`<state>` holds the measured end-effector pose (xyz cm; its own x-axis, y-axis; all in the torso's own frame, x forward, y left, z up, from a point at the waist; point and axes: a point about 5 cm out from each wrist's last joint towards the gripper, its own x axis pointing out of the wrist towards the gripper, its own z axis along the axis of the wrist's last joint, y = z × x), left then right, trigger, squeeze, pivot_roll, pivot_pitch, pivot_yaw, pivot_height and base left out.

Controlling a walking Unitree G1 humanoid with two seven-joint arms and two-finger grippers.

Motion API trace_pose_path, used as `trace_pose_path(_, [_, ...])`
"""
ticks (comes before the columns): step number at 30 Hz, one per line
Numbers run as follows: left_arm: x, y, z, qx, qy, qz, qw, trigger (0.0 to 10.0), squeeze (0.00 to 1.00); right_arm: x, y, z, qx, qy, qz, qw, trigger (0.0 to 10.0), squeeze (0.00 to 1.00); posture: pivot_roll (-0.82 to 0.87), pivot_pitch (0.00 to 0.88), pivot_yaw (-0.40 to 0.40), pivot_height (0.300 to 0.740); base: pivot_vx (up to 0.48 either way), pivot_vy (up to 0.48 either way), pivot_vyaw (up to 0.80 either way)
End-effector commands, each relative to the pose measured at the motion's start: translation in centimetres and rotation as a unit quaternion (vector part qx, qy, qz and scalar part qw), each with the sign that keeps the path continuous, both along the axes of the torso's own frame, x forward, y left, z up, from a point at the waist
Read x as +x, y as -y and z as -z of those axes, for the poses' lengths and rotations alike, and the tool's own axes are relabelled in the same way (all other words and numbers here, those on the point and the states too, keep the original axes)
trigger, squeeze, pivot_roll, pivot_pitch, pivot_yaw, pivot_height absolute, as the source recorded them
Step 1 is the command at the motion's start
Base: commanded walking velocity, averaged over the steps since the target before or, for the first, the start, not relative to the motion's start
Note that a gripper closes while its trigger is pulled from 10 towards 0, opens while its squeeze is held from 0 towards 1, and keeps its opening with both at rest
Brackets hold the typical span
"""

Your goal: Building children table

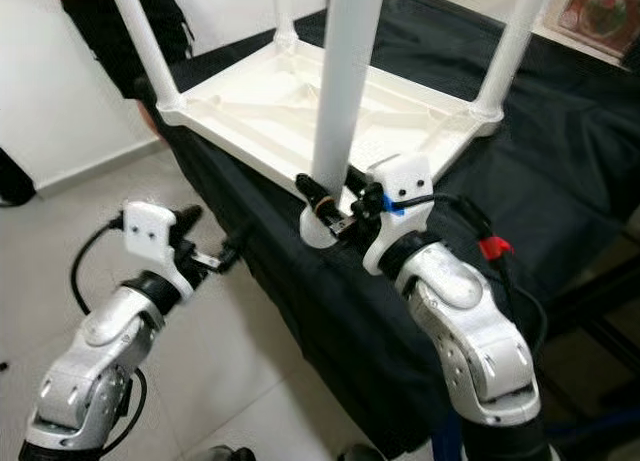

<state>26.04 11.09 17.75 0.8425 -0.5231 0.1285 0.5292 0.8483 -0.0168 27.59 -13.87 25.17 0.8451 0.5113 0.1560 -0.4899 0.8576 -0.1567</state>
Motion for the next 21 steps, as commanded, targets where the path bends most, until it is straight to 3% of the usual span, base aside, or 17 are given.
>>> trace_pose_path(1, [-0.9, -0.1, -0.2, 0.011, 0.010, 0.041, 0.999, 10.0, 0.00, 0.1, 0.3, -0.3, 0.002, 0.003, 0.001, 1.000, 10.0, 0.00, -0.08, 0.183, 0.006, 0.740, 0.000, 0.000, 0.00])
trace_pose_path(6, [-1.3, -1.2, -0.2, 0.037, 0.016, 0.051, 0.998, 10.0, 0.00, 0.1, 1.2, -0.3, -0.020, -0.006, -0.007, 1.000, 10.0, 0.00, -0.07, 0.191, 0.003, 0.740, 0.000, 0.000, 0.00])
trace_pose_path(9, [-1.2, -1.5, -0.3, 0.030, 0.014, 0.042, 0.999, 10.0, 0.00, 0.0, 1.3, -0.1, -0.037, -0.006, -0.008, 0.999, 10.0, 0.00, -0.07, 0.196, 0.005, 0.740, 0.000, 0.000, 0.00])
trace_pose_path(14, [-1.3, -0.7, -0.7, 0.008, 0.013, 0.051, 0.999, 10.0, 0.00, -0.2, 1.0, 0.0, -0.036, -0.008, -0.007, 0.999, 10.0, 0.00, -0.07, 0.211, 0.013, 0.740, 0.000, -0.360, 0.00])
trace_pose_path(21, [-1.3, -0.3, -0.9, -0.015, 0.009, 0.060, 0.998, 10.0, 0.00, -0.3, 1.0, 0.1, -0.040, -0.007, -0.001, 0.999, 10.0, 0.00, -0.08, 0.222, 0.016, 0.740, 0.000, 0.000, 0.00])
